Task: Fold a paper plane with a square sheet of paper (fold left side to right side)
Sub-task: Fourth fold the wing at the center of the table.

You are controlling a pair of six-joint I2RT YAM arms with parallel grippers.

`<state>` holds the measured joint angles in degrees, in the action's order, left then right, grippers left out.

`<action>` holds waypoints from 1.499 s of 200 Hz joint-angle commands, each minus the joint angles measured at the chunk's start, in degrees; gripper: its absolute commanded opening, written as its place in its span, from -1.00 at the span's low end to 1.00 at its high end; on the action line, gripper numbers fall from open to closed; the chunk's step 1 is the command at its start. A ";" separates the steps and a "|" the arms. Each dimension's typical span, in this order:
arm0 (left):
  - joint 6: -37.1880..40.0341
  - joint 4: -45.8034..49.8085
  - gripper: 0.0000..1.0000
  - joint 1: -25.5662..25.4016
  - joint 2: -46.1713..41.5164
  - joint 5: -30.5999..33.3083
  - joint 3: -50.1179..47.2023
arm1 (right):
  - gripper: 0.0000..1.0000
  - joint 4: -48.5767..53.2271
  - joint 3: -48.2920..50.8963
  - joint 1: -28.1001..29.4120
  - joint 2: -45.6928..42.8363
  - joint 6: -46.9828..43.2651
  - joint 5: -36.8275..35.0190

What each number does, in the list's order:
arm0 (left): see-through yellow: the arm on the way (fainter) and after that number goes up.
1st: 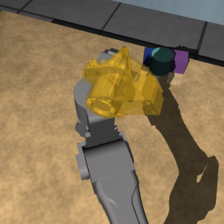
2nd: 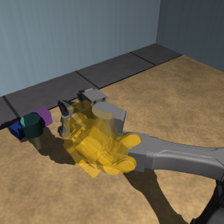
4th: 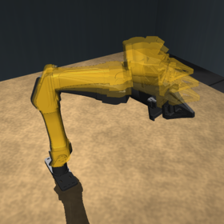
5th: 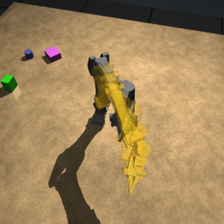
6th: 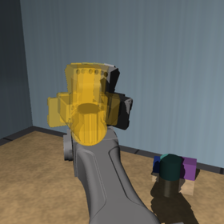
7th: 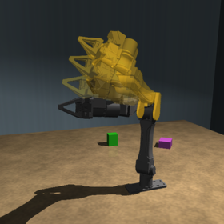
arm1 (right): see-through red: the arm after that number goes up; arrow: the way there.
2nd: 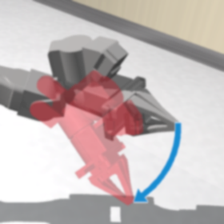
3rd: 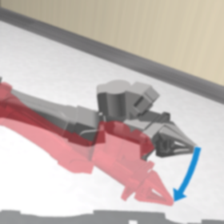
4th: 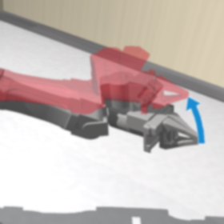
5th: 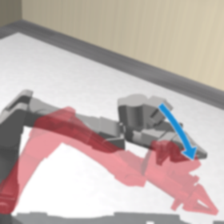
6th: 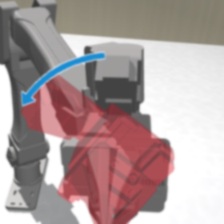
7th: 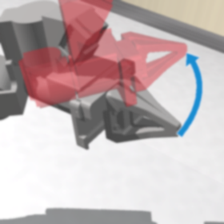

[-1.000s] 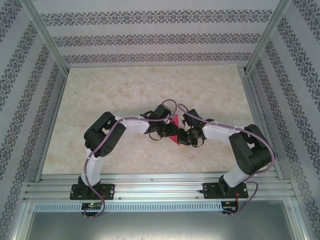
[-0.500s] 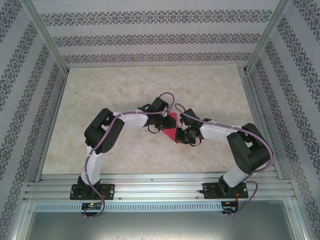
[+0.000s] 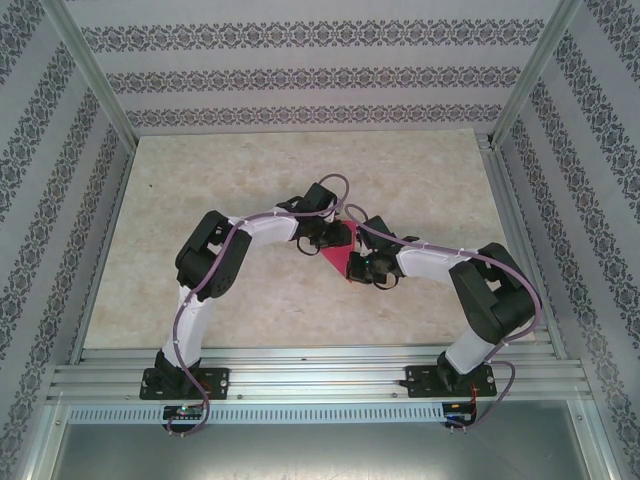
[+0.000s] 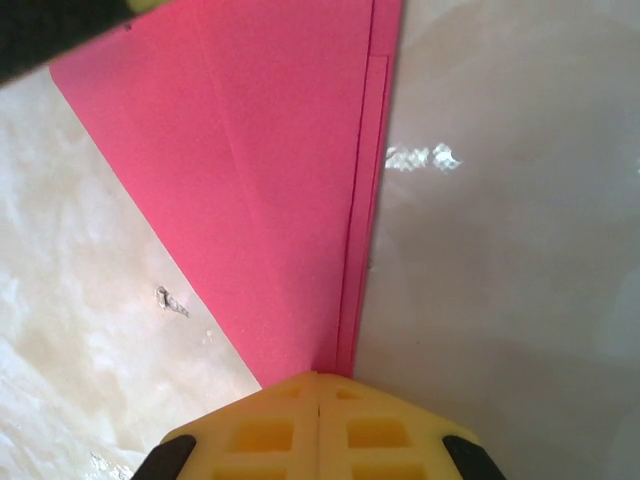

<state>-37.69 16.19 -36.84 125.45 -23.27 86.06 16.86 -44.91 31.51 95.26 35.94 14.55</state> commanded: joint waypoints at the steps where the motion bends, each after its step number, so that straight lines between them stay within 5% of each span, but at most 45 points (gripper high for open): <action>1: 2.98 0.56 -0.35 3.72 3.03 6.60 2.40 | -0.92 10.98 4.41 1.00 6.16 -0.87 -6.33; 229: 7.60 7.82 -0.05 13.78 11.15 7.98 19.12 | -0.91 10.02 3.38 1.66 6.52 -1.08 -5.05; 275: 9.51 6.53 0.07 14.67 2.78 5.46 15.15 | -0.85 9.41 0.04 1.62 0.85 -3.80 -4.00; 300: 7.44 0.35 0.11 14.76 -5.98 1.92 5.14 | -0.63 9.29 -2.39 0.29 -6.16 -5.57 -3.80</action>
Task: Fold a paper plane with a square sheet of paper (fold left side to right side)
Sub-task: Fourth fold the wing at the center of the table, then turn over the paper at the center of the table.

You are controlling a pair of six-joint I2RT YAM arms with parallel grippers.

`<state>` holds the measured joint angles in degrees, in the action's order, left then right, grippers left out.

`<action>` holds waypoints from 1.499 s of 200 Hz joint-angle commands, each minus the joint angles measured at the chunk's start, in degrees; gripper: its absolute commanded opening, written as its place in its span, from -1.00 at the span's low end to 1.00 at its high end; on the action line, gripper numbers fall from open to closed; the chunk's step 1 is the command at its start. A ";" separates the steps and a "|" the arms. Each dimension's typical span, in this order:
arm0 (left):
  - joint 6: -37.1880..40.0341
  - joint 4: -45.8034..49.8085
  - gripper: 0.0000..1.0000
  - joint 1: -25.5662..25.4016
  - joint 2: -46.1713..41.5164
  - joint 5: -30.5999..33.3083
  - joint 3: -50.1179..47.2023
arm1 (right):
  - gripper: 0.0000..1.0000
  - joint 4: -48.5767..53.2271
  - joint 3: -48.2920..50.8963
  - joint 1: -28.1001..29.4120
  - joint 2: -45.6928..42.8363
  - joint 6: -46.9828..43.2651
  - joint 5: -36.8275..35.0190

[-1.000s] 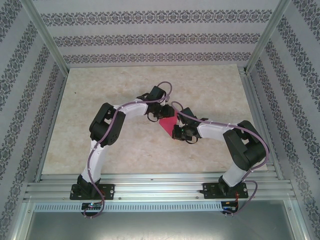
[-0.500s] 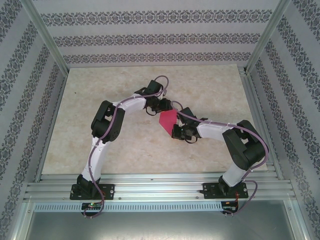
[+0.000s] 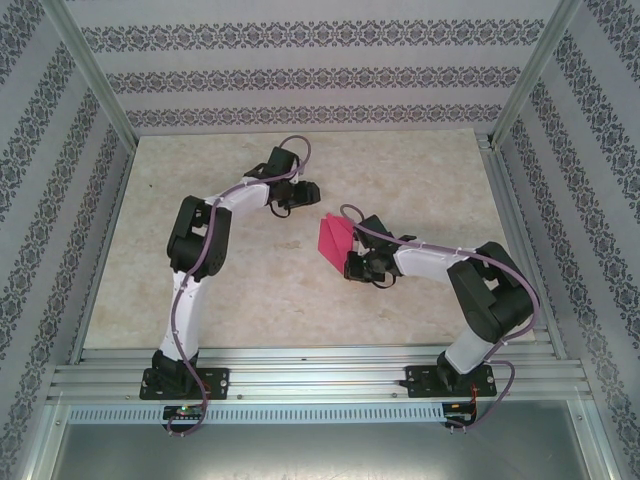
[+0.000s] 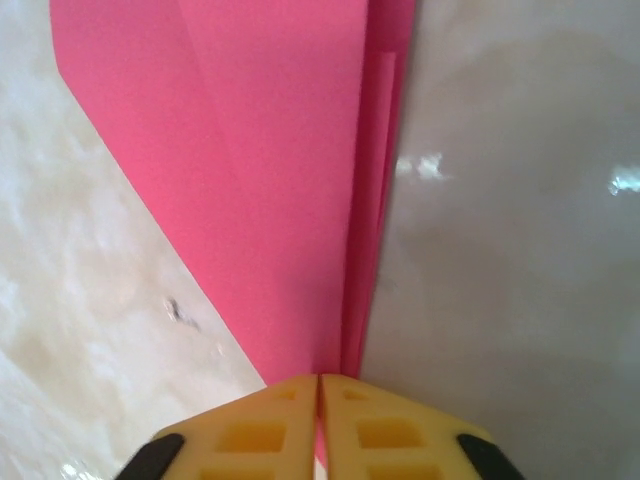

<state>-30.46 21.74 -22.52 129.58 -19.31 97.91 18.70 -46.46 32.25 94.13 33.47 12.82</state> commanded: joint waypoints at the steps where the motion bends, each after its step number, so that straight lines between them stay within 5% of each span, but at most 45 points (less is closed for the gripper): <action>1: 0.04 -5.52 0.11 0.41 -10.56 -2.22 -7.13 | -0.62 7.43 -0.92 -0.53 -5.32 -3.22 -2.04; 63: -11.84 -26.46 0.14 -2.66 -20.85 -12.84 -29.78 | -0.15 1.72 2.24 -8.78 -18.86 -5.68 -1.60; 109: -14.37 -29.50 0.14 -7.55 -12.99 -14.25 -26.79 | 0.08 -6.97 10.86 -11.64 -27.62 -2.71 2.70; 158: -15.15 -28.91 0.07 -9.26 -7.19 -14.61 -22.18 | 0.10 -7.54 14.73 -14.05 -31.41 -2.49 5.84; 196: -16.02 -31.37 -0.16 -9.88 -5.41 -16.61 -21.12 | 0.10 -10.09 16.67 -15.74 -32.05 -1.49 9.06; 245: -14.92 -36.06 -0.73 -9.84 -9.37 -19.15 -22.35 | 0.18 -21.76 20.02 -16.61 -32.74 3.94 15.18; 300: -12.35 -36.28 -0.88 -9.82 -23.75 -19.57 -25.54 | 0.86 -39.75 23.85 -16.61 -33.42 13.18 20.84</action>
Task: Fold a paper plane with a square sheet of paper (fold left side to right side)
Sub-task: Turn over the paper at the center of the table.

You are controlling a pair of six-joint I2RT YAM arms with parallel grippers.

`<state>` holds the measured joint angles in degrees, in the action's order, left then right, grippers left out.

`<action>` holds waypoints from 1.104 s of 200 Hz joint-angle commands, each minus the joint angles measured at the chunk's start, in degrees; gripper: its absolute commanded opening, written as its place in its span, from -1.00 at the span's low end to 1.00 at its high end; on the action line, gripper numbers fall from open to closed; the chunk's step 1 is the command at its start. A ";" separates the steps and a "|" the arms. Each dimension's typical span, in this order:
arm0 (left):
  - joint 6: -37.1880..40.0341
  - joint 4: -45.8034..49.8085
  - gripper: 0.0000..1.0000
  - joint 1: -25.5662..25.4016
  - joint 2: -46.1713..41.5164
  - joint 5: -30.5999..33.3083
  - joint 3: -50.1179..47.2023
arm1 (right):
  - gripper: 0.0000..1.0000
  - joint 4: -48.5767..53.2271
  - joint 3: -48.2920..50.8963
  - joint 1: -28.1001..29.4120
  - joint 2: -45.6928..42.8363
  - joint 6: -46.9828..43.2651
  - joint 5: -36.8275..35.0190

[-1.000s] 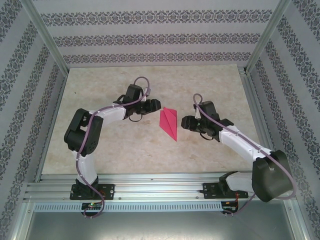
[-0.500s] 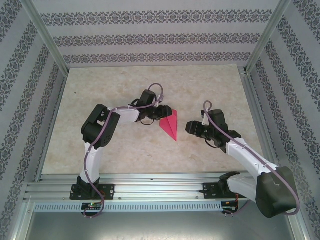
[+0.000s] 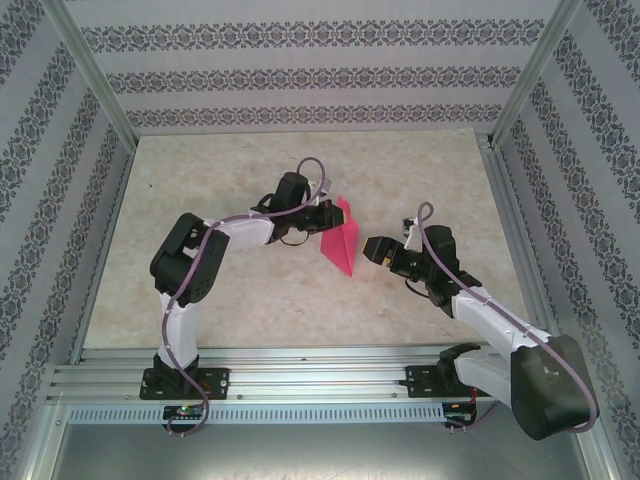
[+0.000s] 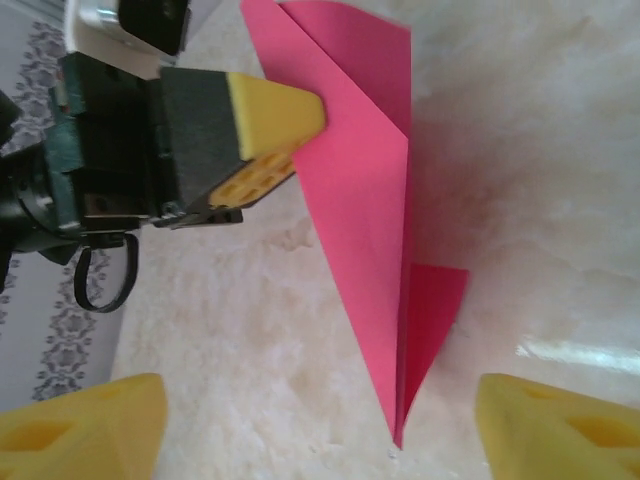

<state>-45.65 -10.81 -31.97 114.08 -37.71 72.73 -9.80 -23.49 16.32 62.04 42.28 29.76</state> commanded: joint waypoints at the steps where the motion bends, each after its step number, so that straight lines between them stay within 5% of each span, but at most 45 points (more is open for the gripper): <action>1: 2.93 -3.67 -0.87 -0.33 -8.44 -1.19 -0.38 | 0.86 -11.25 0.87 -0.67 -1.33 4.38 3.90; 17: 2.56 -3.55 -0.88 -0.30 -11.81 -1.17 -0.64 | 0.96 -14.46 1.21 -0.33 -1.32 5.58 5.48; 88: -4.48 -11.54 -0.88 -0.38 -16.32 -5.67 -2.06 | 0.89 -27.40 -1.07 4.84 4.79 11.26 10.54; 170: -3.88 -9.75 -0.83 -0.31 -15.57 -5.19 -2.76 | -0.18 -30.07 -1.61 4.57 7.53 13.74 12.78; 205: -1.48 -6.36 -0.62 0.17 -16.36 -3.50 -3.02 | -0.71 -18.41 -3.13 4.42 4.62 7.67 9.56; 221: 0.62 -3.30 -0.36 1.28 -18.22 -2.03 -3.70 | -0.88 -7.53 -4.72 4.88 1.82 1.74 5.39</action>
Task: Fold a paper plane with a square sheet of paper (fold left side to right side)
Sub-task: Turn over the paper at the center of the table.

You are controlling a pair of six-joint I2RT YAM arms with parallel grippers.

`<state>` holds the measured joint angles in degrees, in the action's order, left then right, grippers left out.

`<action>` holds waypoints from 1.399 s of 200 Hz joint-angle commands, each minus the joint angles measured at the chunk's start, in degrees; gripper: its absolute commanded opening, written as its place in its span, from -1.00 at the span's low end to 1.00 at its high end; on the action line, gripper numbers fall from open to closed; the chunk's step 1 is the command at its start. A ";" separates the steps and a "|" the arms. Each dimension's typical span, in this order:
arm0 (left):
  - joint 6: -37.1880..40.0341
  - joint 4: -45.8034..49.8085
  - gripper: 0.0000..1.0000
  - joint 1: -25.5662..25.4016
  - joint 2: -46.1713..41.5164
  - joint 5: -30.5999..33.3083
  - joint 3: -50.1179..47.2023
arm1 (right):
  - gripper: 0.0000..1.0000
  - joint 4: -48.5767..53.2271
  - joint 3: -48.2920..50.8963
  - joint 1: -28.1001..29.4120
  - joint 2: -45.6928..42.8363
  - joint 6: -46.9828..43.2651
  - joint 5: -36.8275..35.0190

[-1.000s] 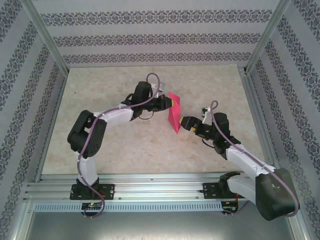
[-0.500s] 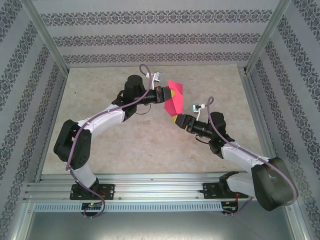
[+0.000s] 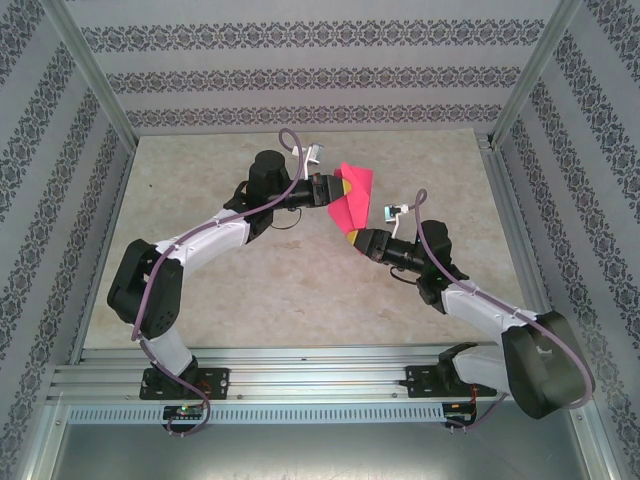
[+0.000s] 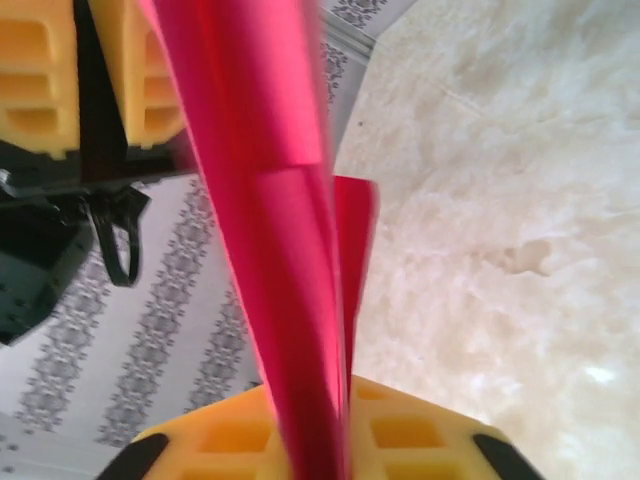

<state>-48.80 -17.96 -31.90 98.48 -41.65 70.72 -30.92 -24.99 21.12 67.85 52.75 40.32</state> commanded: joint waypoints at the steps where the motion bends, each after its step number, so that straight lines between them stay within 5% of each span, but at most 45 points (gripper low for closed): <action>1: 3.87 4.09 -0.34 1.31 -2.82 2.09 -1.75 | -0.88 14.52 -3.39 0.11 -4.19 -9.16 -5.51; 37: 10.92 15.10 0.15 5.68 -12.13 10.33 -5.95 | -1.00 43.70 -10.87 6.03 -8.87 -25.09 -26.76; 56: 14.83 22.69 0.34 7.30 -18.90 20.61 -8.33 | -1.00 54.76 -15.33 11.91 -7.54 -30.64 -41.77; 101: 16.30 36.87 0.67 8.30 -33.07 49.92 -15.06 | -1.00 74.28 -27.39 24.43 7.88 -28.99 -72.34; 141: 15.06 40.72 0.75 10.51 -39.80 55.40 -20.47 | -1.00 89.61 -41.02 31.32 25.87 -23.30 -86.23; 222: 16.52 44.57 0.82 12.31 -43.24 56.02 -22.42 | -0.81 99.38 -59.42 35.62 53.21 -22.05 -86.18; 250: 18.01 44.55 0.83 12.37 -42.41 52.15 -22.18 | -0.23 91.08 -56.95 37.82 48.43 -27.35 -78.47; 280: 18.08 40.23 0.83 12.32 -39.74 38.40 -23.07 | 0.27 79.22 -47.26 39.34 33.86 -30.64 -69.24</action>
<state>-32.23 25.34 -20.25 56.82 8.29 48.49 58.26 -77.84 59.20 113.99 25.26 -37.28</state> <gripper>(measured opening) 0.912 0.579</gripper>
